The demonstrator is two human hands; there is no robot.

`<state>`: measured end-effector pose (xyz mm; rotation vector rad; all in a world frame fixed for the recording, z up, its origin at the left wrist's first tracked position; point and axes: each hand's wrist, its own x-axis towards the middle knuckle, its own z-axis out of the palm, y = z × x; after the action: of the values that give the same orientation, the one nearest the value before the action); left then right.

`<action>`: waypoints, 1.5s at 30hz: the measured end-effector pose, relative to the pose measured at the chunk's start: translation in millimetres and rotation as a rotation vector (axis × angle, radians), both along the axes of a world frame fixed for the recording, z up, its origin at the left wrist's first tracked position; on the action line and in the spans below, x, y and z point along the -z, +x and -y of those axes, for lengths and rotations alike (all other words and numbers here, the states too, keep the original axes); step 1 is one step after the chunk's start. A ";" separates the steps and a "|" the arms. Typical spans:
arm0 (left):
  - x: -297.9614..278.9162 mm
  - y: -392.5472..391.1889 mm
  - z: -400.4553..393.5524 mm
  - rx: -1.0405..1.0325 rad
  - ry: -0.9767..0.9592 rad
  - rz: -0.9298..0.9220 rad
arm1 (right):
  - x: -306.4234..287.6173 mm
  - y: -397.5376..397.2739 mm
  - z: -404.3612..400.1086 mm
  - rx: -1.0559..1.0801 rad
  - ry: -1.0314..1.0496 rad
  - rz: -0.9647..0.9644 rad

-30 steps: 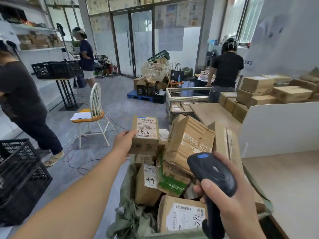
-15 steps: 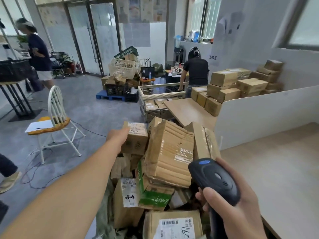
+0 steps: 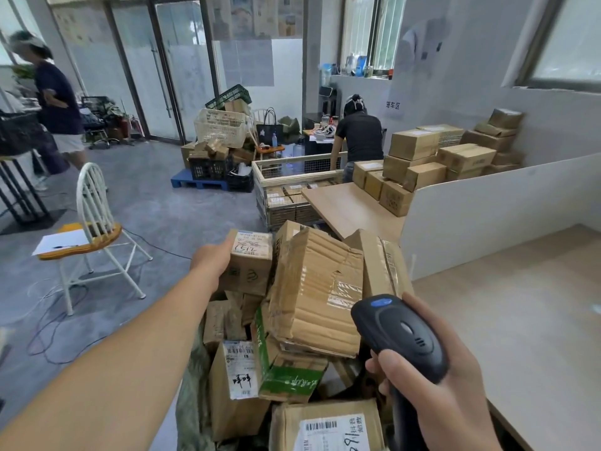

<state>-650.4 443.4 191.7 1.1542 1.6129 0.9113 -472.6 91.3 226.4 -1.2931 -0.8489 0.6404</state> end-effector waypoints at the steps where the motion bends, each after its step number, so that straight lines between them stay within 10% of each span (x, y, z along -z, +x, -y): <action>1: -2.5 0.9 1.9 -0.008 0.013 -0.019 | 0.4 0.3 -0.3 -0.002 0.006 0.003; 10: -35.0 3.4 36.4 0.061 0.322 -0.540 | -0.6 4.4 14.1 -0.009 0.049 0.024; 23: -91.8 128.8 218.2 0.404 1.031 -0.435 | -13.7 57.2 142.2 0.099 0.143 0.045; 45: -47.6 473.9 650.2 1.192 1.215 -0.405 | -23.5 222.2 535.2 0.791 0.139 0.000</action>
<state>-176.5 -206.7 239.3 2.7866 0.1737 0.7652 -250.4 -443.9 249.9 -1.3641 -0.3154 -0.0473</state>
